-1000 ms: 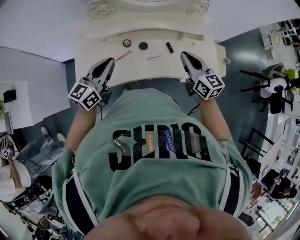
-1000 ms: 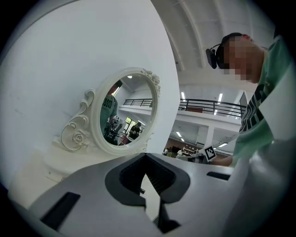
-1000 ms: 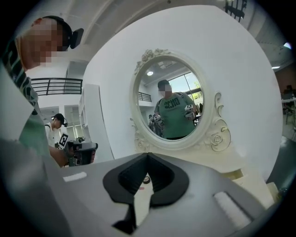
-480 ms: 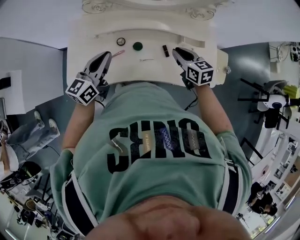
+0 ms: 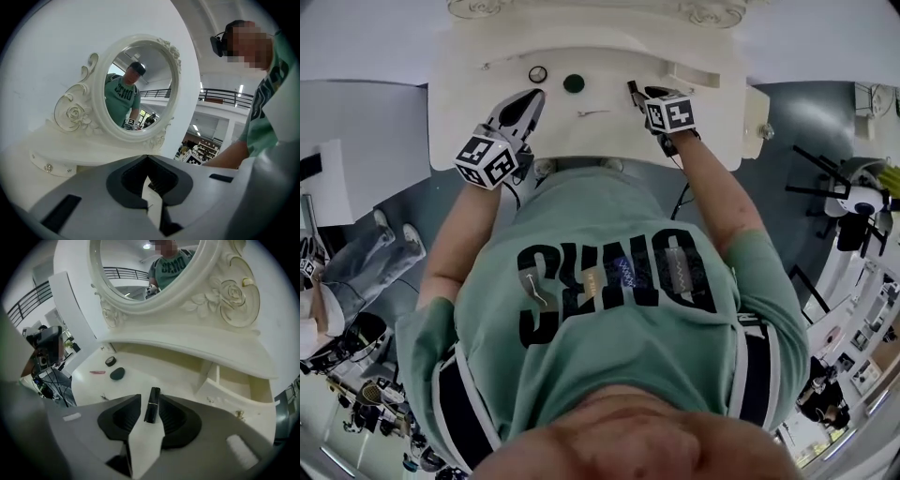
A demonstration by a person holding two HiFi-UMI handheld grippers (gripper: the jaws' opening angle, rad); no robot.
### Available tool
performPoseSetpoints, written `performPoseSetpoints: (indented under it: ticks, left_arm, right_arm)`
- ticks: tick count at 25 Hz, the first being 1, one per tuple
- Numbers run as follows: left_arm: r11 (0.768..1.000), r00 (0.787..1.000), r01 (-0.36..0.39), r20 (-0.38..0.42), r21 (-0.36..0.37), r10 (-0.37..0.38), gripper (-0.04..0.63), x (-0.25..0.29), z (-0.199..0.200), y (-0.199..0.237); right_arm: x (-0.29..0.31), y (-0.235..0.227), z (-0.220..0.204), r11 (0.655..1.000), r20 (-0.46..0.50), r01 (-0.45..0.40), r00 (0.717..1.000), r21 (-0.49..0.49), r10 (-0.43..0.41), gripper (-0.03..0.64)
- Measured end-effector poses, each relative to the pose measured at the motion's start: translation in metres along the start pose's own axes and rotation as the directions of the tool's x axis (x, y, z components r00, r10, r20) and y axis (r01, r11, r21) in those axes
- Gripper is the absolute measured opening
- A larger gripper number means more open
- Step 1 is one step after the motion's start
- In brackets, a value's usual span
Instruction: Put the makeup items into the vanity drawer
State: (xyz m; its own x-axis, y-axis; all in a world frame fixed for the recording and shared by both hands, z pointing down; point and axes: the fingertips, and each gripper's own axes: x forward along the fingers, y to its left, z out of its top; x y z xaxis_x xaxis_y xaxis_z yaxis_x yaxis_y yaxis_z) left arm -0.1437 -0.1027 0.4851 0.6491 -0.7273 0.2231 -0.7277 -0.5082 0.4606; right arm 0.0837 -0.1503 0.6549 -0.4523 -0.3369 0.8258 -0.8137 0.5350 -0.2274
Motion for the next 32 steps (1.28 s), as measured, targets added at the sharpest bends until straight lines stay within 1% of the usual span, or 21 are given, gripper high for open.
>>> performPoseSetpoints:
  ticks: [4,8,11,13,14,17,21,23,25,28,32]
  left_arm:
    - [1.000,0.999,0.007,-0.037,-0.015,-0.008,-0.002,0.011,-0.014,0.007]
    - [0.999,0.999,0.006,-0.046,-0.039,-0.008,0.000,0.015,-0.020,0.011]
    - [0.999,0.998,0.007,-0.056,-0.045,-0.009,-0.002,0.016,-0.025,0.012]
    - [0.999,0.998,0.006,-0.060,-0.047,-0.008,0.000,0.016,-0.027,0.012]
    - [0.999,0.998,0.004,-0.061,-0.049,-0.007,0.000,0.016,-0.027,0.012]
    - [0.998,0.998,0.001,-0.060,-0.058,-0.005,-0.002,0.014,-0.027,0.011]
    - [0.998,0.998,0.006,-0.056,-0.067,-0.010,0.000,0.014,-0.024,0.010]
    - [0.997,0.999,0.012,-0.051,-0.071,-0.016,-0.002,0.016,-0.023,0.008]
    - [0.997,0.999,0.020,-0.043,-0.073,-0.023,-0.001,0.020,-0.020,0.006]
    - [0.997,0.999,0.040,-0.026,-0.069,-0.042,0.000,0.030,-0.011,0.000]
    - [0.996,0.997,0.079,0.006,-0.049,-0.078,-0.001,0.044,0.007,-0.014]
  right_arm:
    - [0.018,-0.001,-0.007,1.000,-0.033,0.015,0.999,0.013,-0.015,0.150]
    - [0.032,-0.007,-0.014,0.997,-0.078,0.076,0.994,-0.019,-0.077,0.153]
    - [0.041,-0.011,-0.021,0.994,-0.102,0.102,0.989,-0.038,-0.105,0.153]
    - [0.044,-0.010,-0.023,0.990,-0.104,0.113,0.987,-0.083,-0.122,0.129]
    - [0.044,-0.009,-0.023,0.987,-0.101,0.114,0.987,-0.112,-0.125,0.106]
    - [0.044,-0.003,-0.023,0.983,-0.084,0.093,0.991,-0.160,-0.108,0.101]
    - [0.029,0.004,-0.014,0.985,-0.011,0.067,0.997,-0.157,-0.070,0.101]
    - [0.013,0.008,-0.004,0.989,0.049,0.049,0.998,-0.139,-0.042,0.100]
    - [-0.012,0.010,0.010,0.992,0.123,0.037,0.992,-0.122,-0.022,0.100]
    - [-0.059,0.004,0.041,0.993,0.250,0.049,0.968,-0.106,-0.021,0.100]
    - [-0.123,-0.008,0.082,0.995,0.406,0.073,0.913,-0.068,-0.039,0.100]
